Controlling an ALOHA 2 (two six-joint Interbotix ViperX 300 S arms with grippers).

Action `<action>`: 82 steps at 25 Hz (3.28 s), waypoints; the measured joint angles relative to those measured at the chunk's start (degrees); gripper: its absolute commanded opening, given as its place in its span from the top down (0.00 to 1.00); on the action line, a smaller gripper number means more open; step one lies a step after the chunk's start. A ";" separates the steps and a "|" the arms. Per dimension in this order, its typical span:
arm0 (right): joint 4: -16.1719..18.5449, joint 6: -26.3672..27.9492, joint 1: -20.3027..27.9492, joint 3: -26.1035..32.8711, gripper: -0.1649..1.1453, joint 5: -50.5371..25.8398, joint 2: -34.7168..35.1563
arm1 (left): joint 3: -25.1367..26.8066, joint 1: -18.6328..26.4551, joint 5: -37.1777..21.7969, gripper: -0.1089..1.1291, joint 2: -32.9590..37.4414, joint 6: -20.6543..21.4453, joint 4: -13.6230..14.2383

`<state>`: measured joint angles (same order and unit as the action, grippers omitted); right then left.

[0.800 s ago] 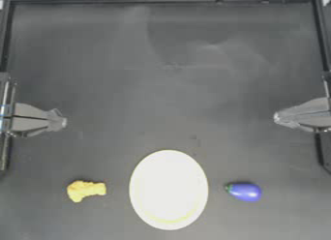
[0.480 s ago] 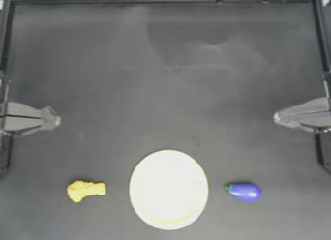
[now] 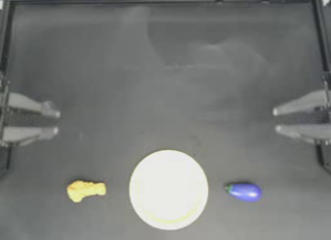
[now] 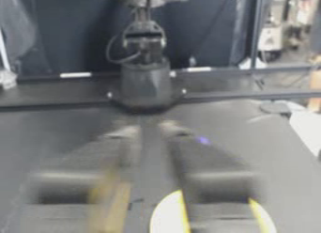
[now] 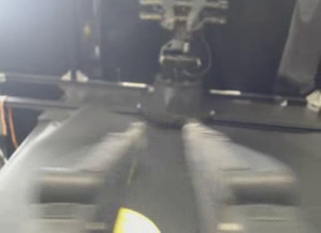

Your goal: Put purple eggplant on plate

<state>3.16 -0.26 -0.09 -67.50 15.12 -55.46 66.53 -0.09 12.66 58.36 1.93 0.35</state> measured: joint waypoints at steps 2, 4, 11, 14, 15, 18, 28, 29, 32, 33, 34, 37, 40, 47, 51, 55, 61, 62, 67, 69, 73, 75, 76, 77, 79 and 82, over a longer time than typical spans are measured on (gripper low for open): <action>0.00 0.09 0.00 0.09 0.14 -1.32 0.00 | 0.00 -0.09 -0.35 0.14 0.00 0.09 0.00; 0.00 0.18 0.00 0.44 0.12 -3.08 -0.09 | 0.00 0.00 -0.70 0.11 0.00 0.00 -0.09; -3.96 0.62 0.00 8.96 0.12 -26.28 0.09 | 0.00 -0.09 -1.49 0.08 0.00 0.00 0.00; -6.59 0.79 0.00 14.41 0.12 -39.46 1.67 | 0.00 0.00 -2.11 0.08 0.00 0.00 -0.09; -7.56 0.97 0.00 16.61 0.12 -44.30 2.90 | 0.00 0.00 -2.29 0.08 0.00 -0.09 -0.18; -8.88 1.32 -0.44 21.18 0.12 -53.88 6.94 | 0.00 0.09 -2.55 0.08 0.09 -0.09 -0.35; 2.90 15.38 -11.95 33.49 0.12 -72.25 22.94 | 0.00 0.97 -3.52 0.08 0.09 -0.09 -0.88; 4.04 16.88 -13.10 34.10 0.12 -73.65 23.99 | 0.00 1.05 -3.52 0.08 0.09 -0.09 -0.88; 5.10 21.09 -16.17 35.24 0.12 -75.85 27.69 | 0.00 1.32 -3.78 0.08 0.09 0.00 -0.88; 5.01 21.97 -16.88 35.24 0.12 -75.94 28.48 | 0.00 1.41 -3.96 0.08 0.18 -0.09 -0.88; 5.01 22.85 -17.40 35.24 0.12 -75.94 29.36 | 0.00 1.41 -4.04 0.08 0.18 0.00 -0.88; 4.83 25.31 -18.28 35.07 0.12 -75.85 31.64 | 0.00 1.67 -4.31 0.08 0.26 -0.09 -0.88; 4.83 27.77 -19.07 34.10 0.12 -75.67 34.19 | 0.00 1.76 -4.39 0.08 0.26 -0.09 -0.88; 4.83 30.76 -19.69 30.50 0.12 -70.49 38.41 | 0.00 1.85 -4.39 0.08 0.18 -0.09 -0.88; 4.83 31.82 -19.78 28.04 0.12 -65.39 40.17 | 0.00 1.85 -4.39 0.08 0.26 0.00 -0.88; 4.83 33.66 -19.78 26.19 0.12 -61.52 42.01 | 0.00 1.85 -4.39 0.08 0.26 0.00 -0.88; 4.83 35.07 -20.48 24.96 0.12 -58.18 45.18 | 0.00 1.85 -4.39 0.08 0.26 0.00 -0.88; 4.83 35.42 -20.57 24.96 0.12 -58.10 45.88 | 0.00 1.85 -4.39 0.08 0.18 -0.09 -0.88; 4.57 36.83 -21.27 24.96 0.12 -57.22 49.31 | 0.00 1.85 -4.39 0.08 0.26 -0.09 -0.88; 4.57 37.35 -21.53 24.96 0.12 -56.60 50.27 | 0.00 1.85 -4.39 0.08 0.26 -0.09 -0.88; 4.57 37.71 -21.71 24.70 0.12 -55.02 52.12 | 0.00 2.02 -4.39 0.08 0.26 0.00 -0.88; 4.57 37.71 -21.71 24.61 0.13 -54.67 52.82 | 0.00 2.11 -4.39 0.08 0.26 -0.09 -0.88; 4.57 37.71 -21.71 24.61 0.15 -54.67 53.09 | 0.00 2.11 -4.39 0.08 0.26 -0.09 -0.88; 4.57 37.71 -21.80 24.61 0.17 -54.67 53.35 | 0.00 2.11 -4.39 0.08 0.26 -0.09 -0.88; 4.57 37.71 -21.80 24.52 0.27 -54.76 53.96 | 0.00 2.11 -4.39 0.08 0.26 -0.09 -0.88; 4.57 37.62 -21.80 24.61 0.48 -55.11 54.32 | 0.00 2.11 -4.39 0.08 0.26 0.00 -0.88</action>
<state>7.73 37.35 -21.88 -42.89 -39.99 -1.14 66.53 2.02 8.26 58.62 1.93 -0.53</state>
